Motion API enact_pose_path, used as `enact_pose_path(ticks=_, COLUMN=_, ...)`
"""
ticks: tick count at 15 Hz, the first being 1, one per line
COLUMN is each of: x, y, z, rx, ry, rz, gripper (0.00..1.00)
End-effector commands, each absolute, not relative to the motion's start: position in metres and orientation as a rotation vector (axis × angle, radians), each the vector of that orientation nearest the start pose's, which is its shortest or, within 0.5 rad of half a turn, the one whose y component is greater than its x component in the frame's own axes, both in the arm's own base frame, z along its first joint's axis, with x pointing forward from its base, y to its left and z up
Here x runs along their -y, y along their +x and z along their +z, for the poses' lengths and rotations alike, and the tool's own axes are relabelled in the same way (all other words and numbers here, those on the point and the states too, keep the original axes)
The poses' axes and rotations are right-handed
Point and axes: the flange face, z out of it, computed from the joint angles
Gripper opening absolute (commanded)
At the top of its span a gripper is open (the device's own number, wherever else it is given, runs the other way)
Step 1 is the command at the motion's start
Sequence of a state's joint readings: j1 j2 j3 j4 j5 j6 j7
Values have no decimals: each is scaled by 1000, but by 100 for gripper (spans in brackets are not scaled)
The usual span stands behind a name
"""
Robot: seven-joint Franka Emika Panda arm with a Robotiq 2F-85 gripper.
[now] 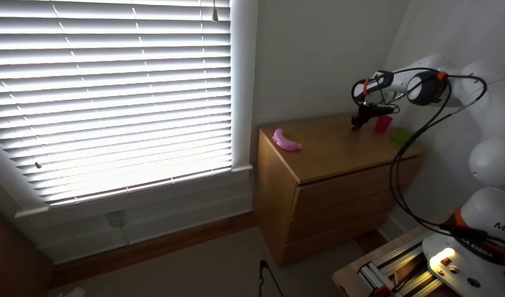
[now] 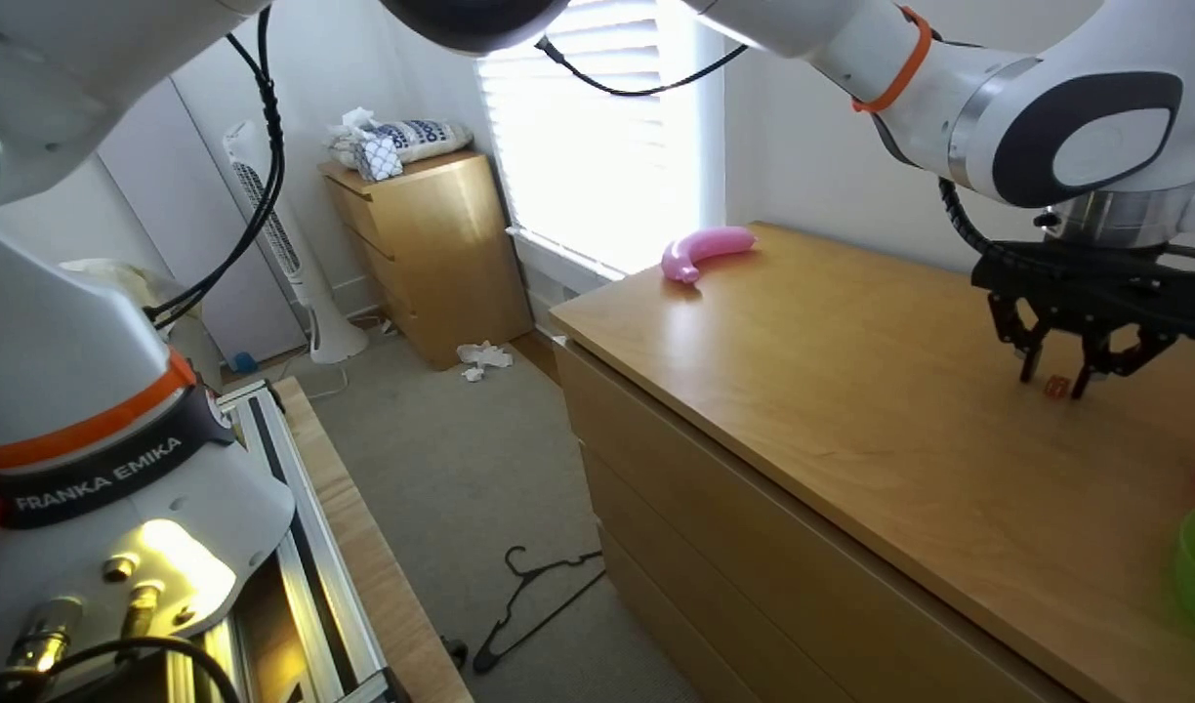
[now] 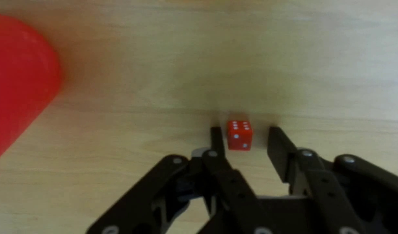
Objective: Put the die in the green bowl
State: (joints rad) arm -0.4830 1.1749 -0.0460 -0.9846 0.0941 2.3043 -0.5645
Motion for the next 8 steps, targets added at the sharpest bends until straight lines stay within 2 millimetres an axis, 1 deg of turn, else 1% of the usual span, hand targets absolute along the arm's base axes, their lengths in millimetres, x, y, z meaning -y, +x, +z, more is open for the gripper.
enact_pose_path(ticks=1, x=389, y=690, z=145, rx=-54, ry=-3224, rz=-156, gripper=11)
enact_pose_path(ticks=2, x=391, y=688, z=147, rx=-80, ry=-3242, rz=-134, gripper=4)
enact_pose_path(ticks=3, x=393, y=686, z=148, rx=-125, ry=-3269, rz=-105, gripper=0)
enact_pose_path(ticks=5, x=395, y=680, z=152, rx=-230, ry=-3297, rz=-30, gripper=4)
enact_pose_path(ticks=6, x=394, y=679, z=155, rx=-287, ry=-3302, rz=3, gripper=4)
enact_pose_path(ticks=7, x=393, y=677, z=159, rx=-361, ry=-3304, rz=34, gripper=4)
enact_pose_path(ticks=8, x=390, y=673, z=169, rx=-455, ry=-3299, rz=95, gripper=4)
